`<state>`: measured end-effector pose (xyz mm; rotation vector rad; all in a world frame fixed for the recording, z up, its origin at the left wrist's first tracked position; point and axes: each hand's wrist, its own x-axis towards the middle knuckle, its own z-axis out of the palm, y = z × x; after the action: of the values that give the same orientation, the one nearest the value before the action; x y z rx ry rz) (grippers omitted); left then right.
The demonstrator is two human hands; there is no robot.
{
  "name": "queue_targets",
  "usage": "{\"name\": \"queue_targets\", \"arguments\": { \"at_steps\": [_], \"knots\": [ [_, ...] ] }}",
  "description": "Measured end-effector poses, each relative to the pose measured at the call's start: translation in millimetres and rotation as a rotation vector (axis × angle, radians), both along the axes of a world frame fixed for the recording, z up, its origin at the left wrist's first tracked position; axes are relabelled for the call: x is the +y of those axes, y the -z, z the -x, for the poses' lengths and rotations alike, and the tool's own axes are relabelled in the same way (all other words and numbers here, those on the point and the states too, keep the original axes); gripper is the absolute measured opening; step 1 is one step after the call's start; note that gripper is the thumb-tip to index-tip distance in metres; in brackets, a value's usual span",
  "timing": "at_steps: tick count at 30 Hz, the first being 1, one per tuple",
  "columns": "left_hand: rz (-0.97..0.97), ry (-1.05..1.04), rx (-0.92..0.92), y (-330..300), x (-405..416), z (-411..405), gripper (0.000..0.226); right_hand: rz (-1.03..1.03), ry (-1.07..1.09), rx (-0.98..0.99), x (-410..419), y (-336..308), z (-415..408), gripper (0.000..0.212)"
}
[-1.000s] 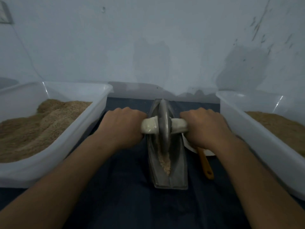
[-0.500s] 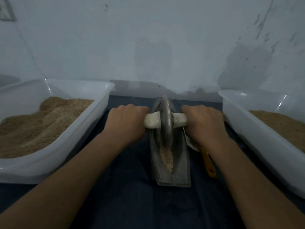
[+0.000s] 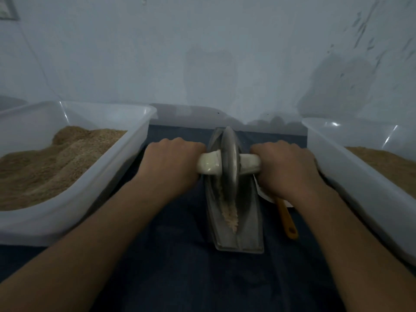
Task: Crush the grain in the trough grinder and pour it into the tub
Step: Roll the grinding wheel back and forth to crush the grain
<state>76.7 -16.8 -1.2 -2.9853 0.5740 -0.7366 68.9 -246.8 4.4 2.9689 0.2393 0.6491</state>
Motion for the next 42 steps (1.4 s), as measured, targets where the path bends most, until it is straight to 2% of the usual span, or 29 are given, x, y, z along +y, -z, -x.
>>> {"name": "queue_targets", "arguments": {
  "at_steps": [2, 4, 6, 9, 12, 14, 18, 20, 22, 23, 25, 28, 31, 33, 36, 38, 40, 42],
  "knots": [
    [0.010, -0.038, -0.083, 7.2, -3.9, -5.3, 0.027, 0.021, 0.013, -0.099, 4.2, 5.6, -5.4, 0.023],
    [0.015, -0.021, -0.053, 6.7, -2.0, -6.4, 0.028, 0.020, 0.005, -0.093, 2.4, 4.2, -5.2, 0.025],
    [0.006, 0.030, 0.074, -1.4, 4.8, -1.7, 0.026, 0.017, -0.032, 0.015, -3.4, -2.0, 1.4, 0.029],
    [-0.027, 0.142, 0.336, -19.6, 16.0, 10.3, 0.018, 0.038, -0.081, 0.190, -9.1, -15.3, 20.9, 0.020],
    [-0.008, 0.189, 0.499, -29.4, 19.9, 17.2, 0.022, 0.056, -0.098, 0.231, -6.9, -22.9, 33.8, 0.016],
    [0.003, 0.150, 0.458, -23.4, 17.5, 14.4, 0.022, 0.053, -0.079, 0.199, -2.6, -22.5, 31.9, 0.021],
    [0.040, 0.003, 0.140, -1.3, 5.4, -3.7, 0.020, 0.028, 0.023, 0.046, 7.2, -11.6, 10.2, 0.028],
    [0.073, -0.032, 0.031, 6.8, -0.1, -8.7, 0.028, 0.008, 0.034, -0.037, 9.2, -4.1, 3.0, 0.026],
    [0.051, -0.028, -0.044, 8.7, -2.7, -11.2, 0.025, -0.005, 0.038, -0.070, 7.3, -1.1, 0.9, 0.023],
    [0.038, -0.017, -0.040, 7.4, -1.7, -10.8, 0.024, -0.007, 0.031, -0.055, 5.2, -1.6, 1.7, 0.025],
    [0.017, 0.037, 0.088, 0.2, 5.0, -6.5, 0.024, 0.001, -0.009, 0.028, -0.1, -5.4, 7.4, 0.027],
    [-0.017, 0.143, 0.356, -18.4, 16.7, 8.5, 0.019, 0.046, -0.072, 0.152, -8.1, -16.4, 22.8, 0.014],
    [-0.006, 0.195, 0.451, -26.2, 19.9, 17.4, 0.017, 0.043, -0.091, 0.233, -9.3, -21.3, 32.8, 0.009],
    [0.007, 0.169, 0.379, -21.1, 16.5, 13.8, 0.017, 0.034, -0.066, 0.202, -6.3, -19.0, 28.2, 0.013],
    [0.034, 0.052, 0.148, -6.2, 7.7, 0.9, 0.023, 0.004, 0.000, 0.053, 1.5, -9.2, 10.7, 0.026],
    [0.048, -0.005, 0.021, 1.9, 2.0, -6.7, 0.021, 0.003, 0.032, -0.035, 5.8, -1.3, 2.3, 0.027],
    [0.031, -0.022, -0.033, 4.8, -0.5, -11.0, 0.019, 0.014, 0.046, -0.073, 6.3, 1.9, -0.4, 0.025],
    [0.019, -0.007, 0.000, 2.2, 1.2, -9.2, 0.021, 0.002, 0.018, -0.046, 3.1, -0.5, 2.1, 0.029]
  ]
}}
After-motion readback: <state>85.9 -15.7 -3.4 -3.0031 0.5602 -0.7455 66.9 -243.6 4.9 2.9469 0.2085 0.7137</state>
